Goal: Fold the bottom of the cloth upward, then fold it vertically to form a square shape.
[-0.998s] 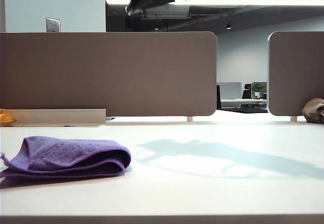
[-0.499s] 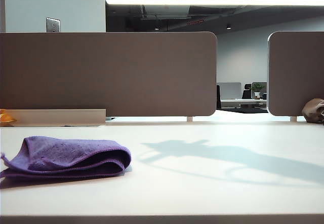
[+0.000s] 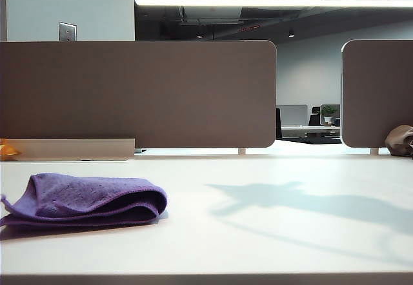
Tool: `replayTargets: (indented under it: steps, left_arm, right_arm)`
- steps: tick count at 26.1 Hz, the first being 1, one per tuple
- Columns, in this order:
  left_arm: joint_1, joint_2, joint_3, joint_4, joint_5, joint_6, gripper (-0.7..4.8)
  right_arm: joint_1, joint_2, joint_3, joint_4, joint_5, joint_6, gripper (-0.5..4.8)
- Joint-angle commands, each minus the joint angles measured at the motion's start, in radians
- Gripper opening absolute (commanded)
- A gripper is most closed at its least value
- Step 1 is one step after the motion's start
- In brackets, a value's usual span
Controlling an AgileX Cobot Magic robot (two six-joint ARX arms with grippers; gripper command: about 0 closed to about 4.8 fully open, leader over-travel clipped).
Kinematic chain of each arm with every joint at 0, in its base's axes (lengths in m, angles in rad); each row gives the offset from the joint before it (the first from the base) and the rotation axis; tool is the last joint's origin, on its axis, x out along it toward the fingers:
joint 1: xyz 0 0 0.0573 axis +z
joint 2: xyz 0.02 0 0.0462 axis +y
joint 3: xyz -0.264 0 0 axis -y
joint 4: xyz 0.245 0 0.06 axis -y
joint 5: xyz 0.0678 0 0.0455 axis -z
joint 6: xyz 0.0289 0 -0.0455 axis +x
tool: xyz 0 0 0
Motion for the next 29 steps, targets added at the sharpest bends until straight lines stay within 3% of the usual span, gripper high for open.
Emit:
replayTargets:
  steps: [1, 21, 29]
  left_arm:
    - [0.002, -0.001, -0.018, 0.044, 0.001, 0.0, -0.06]
    - [0.002, -0.001, -0.03, 0.071, 0.001, 0.0, -0.06]
    - [0.001, -0.001, -0.031, 0.069, 0.007, -0.004, -0.06]
  right_arm:
    - [0.0, -0.09, -0.054, 0.004, 0.015, -0.018, -0.09]
    - [-0.006, -0.854, -0.613, -0.024, 0.289, -0.037, -0.09]
    - [-0.006, -1.014, -0.716, -0.112, 0.293, -0.028, -0.09]
